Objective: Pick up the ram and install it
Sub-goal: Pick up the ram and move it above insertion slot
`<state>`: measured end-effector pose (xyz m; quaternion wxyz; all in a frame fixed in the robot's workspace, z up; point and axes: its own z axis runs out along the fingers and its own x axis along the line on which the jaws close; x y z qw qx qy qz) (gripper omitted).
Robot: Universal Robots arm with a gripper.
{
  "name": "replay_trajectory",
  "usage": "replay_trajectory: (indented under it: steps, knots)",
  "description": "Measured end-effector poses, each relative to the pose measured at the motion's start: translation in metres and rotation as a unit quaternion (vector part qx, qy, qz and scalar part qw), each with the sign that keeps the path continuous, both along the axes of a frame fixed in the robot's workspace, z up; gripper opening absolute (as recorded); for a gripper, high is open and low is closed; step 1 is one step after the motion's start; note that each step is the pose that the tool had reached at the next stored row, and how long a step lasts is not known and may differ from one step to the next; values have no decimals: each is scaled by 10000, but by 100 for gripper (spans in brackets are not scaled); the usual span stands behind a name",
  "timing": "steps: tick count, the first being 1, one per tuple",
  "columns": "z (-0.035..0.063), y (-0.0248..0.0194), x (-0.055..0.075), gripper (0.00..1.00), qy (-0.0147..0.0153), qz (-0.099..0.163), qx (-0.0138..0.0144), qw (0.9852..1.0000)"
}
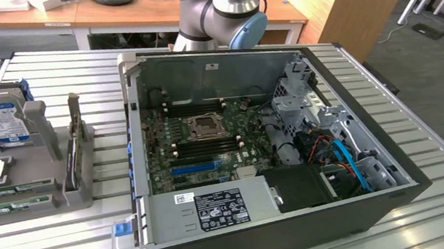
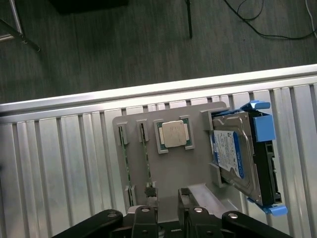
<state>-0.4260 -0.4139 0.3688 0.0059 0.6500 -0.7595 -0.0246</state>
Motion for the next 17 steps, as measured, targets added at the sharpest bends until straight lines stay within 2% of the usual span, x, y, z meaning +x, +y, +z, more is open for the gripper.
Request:
replay_trajectory:
  steps: [1,2,7,14,17]
  knots:
    - [0,0,0,29,0,0,0,10000]
    - [0,0,0,36,0,0,0,10000]
    - [-4,0,1,36,0,11,0,10000]
    - [-11,0,0,36,-2,268,0,9996]
    - [-12,0,0,36,-1,270,0,9996]
